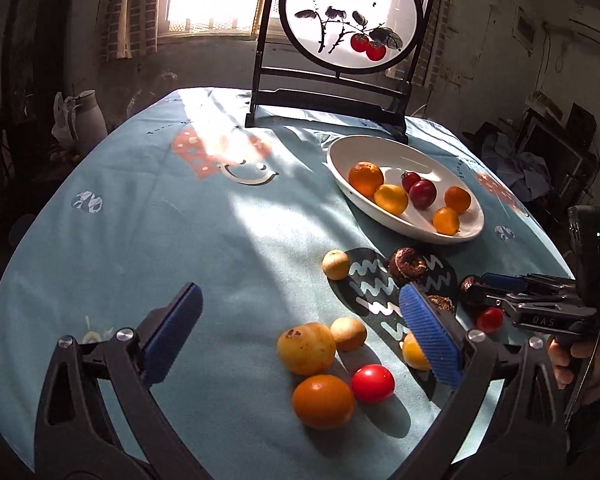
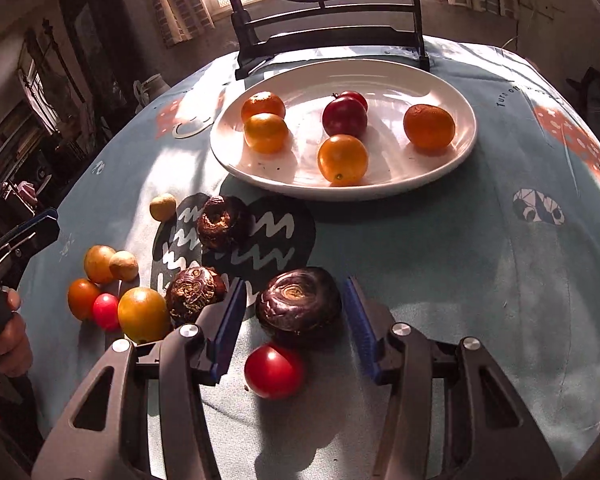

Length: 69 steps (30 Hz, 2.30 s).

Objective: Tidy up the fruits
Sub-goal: 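Grasp a dark brown round fruit with the right tool while the left tool grasps an orange, then lower the dark fruit and the orange into the white plate and release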

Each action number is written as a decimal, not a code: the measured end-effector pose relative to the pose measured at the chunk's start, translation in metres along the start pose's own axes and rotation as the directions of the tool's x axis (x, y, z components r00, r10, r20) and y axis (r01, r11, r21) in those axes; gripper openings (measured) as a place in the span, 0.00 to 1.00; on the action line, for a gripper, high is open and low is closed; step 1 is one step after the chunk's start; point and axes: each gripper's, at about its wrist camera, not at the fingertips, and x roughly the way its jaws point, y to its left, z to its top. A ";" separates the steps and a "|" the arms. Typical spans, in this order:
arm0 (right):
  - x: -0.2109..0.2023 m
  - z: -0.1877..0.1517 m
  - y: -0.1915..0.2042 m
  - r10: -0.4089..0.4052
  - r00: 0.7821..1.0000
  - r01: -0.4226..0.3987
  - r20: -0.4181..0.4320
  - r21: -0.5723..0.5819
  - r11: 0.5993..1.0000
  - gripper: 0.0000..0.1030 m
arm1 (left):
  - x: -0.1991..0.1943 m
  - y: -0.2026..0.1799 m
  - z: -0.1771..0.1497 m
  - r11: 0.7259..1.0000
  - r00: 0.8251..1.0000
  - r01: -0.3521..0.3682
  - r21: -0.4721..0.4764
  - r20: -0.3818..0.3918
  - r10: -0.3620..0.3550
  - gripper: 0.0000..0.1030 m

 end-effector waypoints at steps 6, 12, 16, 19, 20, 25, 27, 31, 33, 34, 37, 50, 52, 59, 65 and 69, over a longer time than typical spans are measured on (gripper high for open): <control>0.007 -0.003 0.000 -0.008 1.000 0.008 -0.029 0.003 1.000 0.49 | 0.001 0.005 -0.001 1.000 1.000 -0.001 -0.020 -0.014 0.001 0.98; 0.008 -0.003 0.002 -0.033 0.999 0.032 -0.025 -0.024 0.999 0.46 | 0.003 0.011 -0.003 0.999 1.000 -0.003 -0.047 -0.028 0.001 0.98; 0.007 -0.002 0.000 -0.024 0.999 0.024 -0.025 -0.006 1.000 0.42 | 0.005 0.017 -0.004 0.998 0.999 0.000 -0.067 -0.041 -0.003 0.98; -0.001 0.001 -0.011 0.047 0.999 -0.048 0.007 0.074 0.996 0.42 | 0.005 0.018 -0.005 0.998 0.999 0.018 -0.064 -0.050 -0.022 0.98; -0.005 0.002 -0.014 0.058 0.998 -0.060 0.025 0.092 0.994 0.42 | 0.004 0.018 -0.007 0.998 0.998 0.036 -0.053 -0.055 -0.039 0.98; -0.016 0.006 -0.020 0.057 0.996 -0.065 0.069 0.129 0.990 0.43 | -0.008 0.013 -0.024 0.989 0.986 0.147 0.013 -0.080 -0.146 0.96; -0.018 0.007 -0.018 0.060 0.995 -0.069 0.074 0.127 0.990 0.43 | -0.012 0.011 -0.032 0.986 0.983 0.162 0.036 -0.092 -0.158 0.93; -0.022 0.007 -0.016 0.074 0.994 -0.084 0.085 0.121 0.989 0.43 | -0.008 0.005 -0.044 0.984 0.978 0.160 0.080 -0.148 -0.147 0.72; -0.023 0.007 -0.016 0.076 0.993 -0.086 0.090 0.118 0.989 0.43 | -0.001 0.002 -0.048 0.985 0.975 0.150 0.091 -0.176 -0.132 0.63; -0.023 0.007 -0.016 0.073 0.993 -0.083 0.089 0.118 0.990 0.43 | 0.002 0.001 -0.050 0.985 0.974 0.147 0.093 -0.188 -0.128 0.62; -0.024 0.007 -0.016 0.077 0.993 -0.088 0.092 0.121 0.989 0.43 | 0.010 -0.002 -0.053 0.986 0.971 0.130 0.103 -0.212 -0.106 0.61; -0.025 0.006 -0.014 0.078 0.993 -0.088 0.090 0.114 0.990 0.43 | 0.016 -0.009 -0.055 0.983 0.966 0.142 0.117 -0.235 -0.111 0.49; -0.025 0.006 -0.014 0.079 0.993 -0.089 0.090 0.116 0.989 0.43 | 0.016 -0.010 -0.055 0.981 0.963 0.155 0.116 -0.239 -0.124 0.41; -0.028 0.007 -0.013 0.089 0.989 -0.102 0.117 0.105 0.989 0.43 | 0.013 -0.013 -0.057 0.984 0.969 0.127 0.123 -0.226 -0.097 0.38; -0.034 0.010 -0.010 0.129 0.974 -0.145 0.186 0.079 0.986 0.43 | -0.003 -0.019 -0.051 0.984 0.980 0.115 0.139 -0.178 -0.089 0.38; -0.049 0.017 -0.008 0.115 0.944 -0.138 0.310 0.053 0.989 0.43 | -0.022 -0.028 -0.026 0.976 0.983 0.158 0.149 -0.114 -0.142 0.38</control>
